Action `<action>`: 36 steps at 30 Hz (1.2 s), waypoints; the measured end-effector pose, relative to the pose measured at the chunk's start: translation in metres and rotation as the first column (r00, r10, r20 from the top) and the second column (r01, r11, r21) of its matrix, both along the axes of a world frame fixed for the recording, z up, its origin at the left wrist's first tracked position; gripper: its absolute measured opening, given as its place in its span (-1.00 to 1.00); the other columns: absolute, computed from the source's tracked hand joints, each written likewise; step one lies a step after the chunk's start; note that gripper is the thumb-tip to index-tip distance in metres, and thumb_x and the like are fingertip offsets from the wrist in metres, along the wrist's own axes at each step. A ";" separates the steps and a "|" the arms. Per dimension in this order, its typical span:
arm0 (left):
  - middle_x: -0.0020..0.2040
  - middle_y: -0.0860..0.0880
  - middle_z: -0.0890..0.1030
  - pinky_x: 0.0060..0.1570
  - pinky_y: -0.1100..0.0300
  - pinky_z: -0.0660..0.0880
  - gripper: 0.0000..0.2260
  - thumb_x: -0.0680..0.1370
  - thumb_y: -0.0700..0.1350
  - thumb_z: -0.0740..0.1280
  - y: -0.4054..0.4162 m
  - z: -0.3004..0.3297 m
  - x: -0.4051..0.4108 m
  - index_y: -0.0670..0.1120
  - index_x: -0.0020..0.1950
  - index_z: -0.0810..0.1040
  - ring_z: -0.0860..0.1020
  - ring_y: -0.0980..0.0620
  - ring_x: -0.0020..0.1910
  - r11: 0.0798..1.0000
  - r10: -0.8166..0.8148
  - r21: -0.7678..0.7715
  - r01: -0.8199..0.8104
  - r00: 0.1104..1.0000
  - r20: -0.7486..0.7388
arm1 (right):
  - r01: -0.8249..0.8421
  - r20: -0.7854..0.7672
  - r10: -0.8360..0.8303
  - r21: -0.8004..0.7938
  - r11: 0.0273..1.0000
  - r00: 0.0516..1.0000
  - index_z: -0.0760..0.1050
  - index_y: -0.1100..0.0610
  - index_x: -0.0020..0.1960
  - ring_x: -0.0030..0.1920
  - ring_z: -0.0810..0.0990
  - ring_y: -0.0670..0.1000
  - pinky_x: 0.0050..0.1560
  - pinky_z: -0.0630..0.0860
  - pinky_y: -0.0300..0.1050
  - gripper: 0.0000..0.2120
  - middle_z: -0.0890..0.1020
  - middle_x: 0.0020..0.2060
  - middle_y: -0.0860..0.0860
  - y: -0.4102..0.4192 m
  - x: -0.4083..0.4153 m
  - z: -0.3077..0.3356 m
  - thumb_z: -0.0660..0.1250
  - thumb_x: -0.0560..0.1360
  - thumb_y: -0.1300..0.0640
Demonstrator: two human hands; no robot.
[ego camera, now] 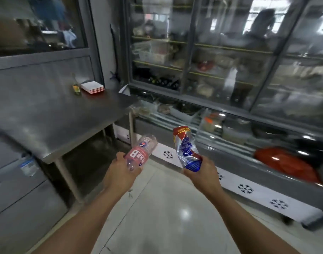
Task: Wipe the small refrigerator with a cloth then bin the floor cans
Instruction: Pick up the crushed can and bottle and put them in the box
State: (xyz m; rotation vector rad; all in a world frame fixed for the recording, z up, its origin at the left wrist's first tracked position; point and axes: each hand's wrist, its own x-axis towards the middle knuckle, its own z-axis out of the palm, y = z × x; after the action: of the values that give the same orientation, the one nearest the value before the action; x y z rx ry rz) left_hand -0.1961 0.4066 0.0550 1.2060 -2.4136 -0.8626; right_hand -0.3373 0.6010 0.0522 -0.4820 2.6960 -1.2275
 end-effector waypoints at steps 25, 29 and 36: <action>-0.01 0.06 0.55 -0.21 0.16 0.35 -0.55 0.35 0.17 0.40 0.548 0.031 -0.093 0.05 0.12 0.34 0.53 -0.04 -0.06 0.590 -0.800 -0.136 0.796 0.599 0.036 | 0.769 -0.010 -0.769 0.001 0.639 0.639 0.43 0.21 0.23 -0.01 0.56 0.10 0.05 0.54 0.03 -0.36 0.54 0.09 0.13 0.570 0.105 0.028 0.53 0.28 -0.05; -0.02 0.06 0.56 -0.22 0.15 0.33 -0.56 0.33 0.18 0.41 0.643 0.029 -0.080 0.06 0.08 0.35 0.51 -0.03 -0.11 0.499 -0.862 -0.121 0.858 0.506 0.035 | 0.840 0.013 -0.840 0.011 0.543 0.543 0.41 0.19 0.24 -0.02 0.57 0.08 0.03 0.56 0.01 -0.36 0.52 0.10 0.11 0.661 0.139 0.028 0.53 0.29 -0.06; 0.04 0.02 0.58 -0.16 0.12 0.44 -0.53 0.35 0.19 0.41 0.777 0.036 -0.078 0.03 0.14 0.36 0.55 -0.04 -0.06 0.305 -0.946 -0.154 0.940 0.318 0.067 | 0.923 0.011 -0.924 -0.033 0.382 0.383 0.39 0.17 0.27 -0.01 0.56 0.04 -0.02 0.59 -0.07 -0.35 0.52 0.12 0.09 0.777 0.180 0.033 0.54 0.30 -0.05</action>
State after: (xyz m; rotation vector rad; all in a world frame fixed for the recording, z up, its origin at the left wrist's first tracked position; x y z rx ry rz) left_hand -0.2738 1.1837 0.0915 -0.5344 -2.9796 -0.8521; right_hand -0.1572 1.3777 0.0847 1.2828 2.9358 -1.3922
